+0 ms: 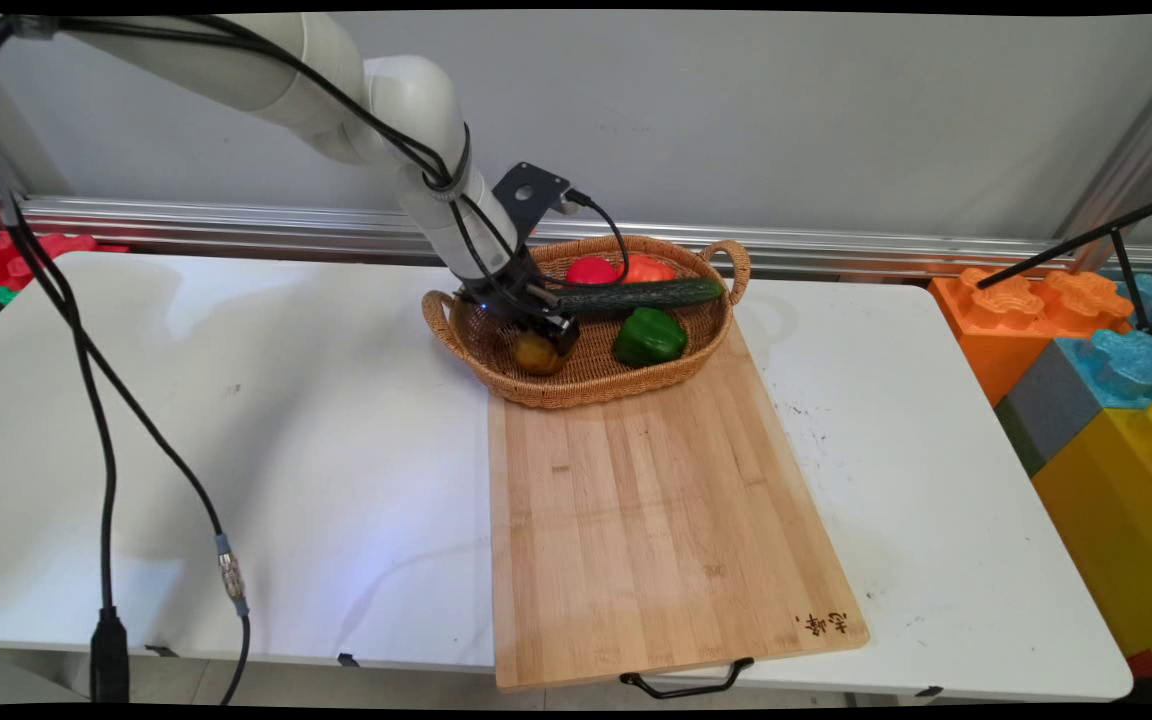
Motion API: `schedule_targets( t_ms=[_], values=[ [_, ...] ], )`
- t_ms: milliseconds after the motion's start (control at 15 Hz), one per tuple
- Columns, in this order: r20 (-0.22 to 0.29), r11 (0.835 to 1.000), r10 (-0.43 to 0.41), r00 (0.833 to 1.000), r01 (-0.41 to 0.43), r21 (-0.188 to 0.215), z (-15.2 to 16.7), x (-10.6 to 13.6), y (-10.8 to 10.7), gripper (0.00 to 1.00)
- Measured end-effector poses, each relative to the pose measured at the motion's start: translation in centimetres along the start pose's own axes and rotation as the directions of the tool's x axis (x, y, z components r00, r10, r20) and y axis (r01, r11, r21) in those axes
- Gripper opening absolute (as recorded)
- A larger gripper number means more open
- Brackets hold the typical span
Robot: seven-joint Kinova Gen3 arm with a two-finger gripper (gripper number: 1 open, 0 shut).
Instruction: Place the picked object on the cutting board
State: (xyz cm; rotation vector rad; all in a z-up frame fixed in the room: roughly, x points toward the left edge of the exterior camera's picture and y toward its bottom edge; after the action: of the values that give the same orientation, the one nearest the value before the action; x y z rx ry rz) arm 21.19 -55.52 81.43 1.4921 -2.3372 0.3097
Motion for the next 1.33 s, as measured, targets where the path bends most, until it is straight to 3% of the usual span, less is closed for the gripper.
schedule_targets(
  t_ms=[600,800,1067,1333],
  values=[
    [-0.131,0.995,0.089,0.987,-0.093,-0.025,-6.8,3.7,3.0,0.0],
    [-0.163,0.986,0.144,0.976,-0.156,-0.065,-9.2,4.7,5.2,0.0],
    [-0.175,0.948,0.237,0.956,-0.267,-0.174,-10.7,5.0,8.7,0.0],
    [-0.184,0.887,0.337,0.923,-0.377,-0.266,-9.6,4.6,11.6,0.0]
  ],
)
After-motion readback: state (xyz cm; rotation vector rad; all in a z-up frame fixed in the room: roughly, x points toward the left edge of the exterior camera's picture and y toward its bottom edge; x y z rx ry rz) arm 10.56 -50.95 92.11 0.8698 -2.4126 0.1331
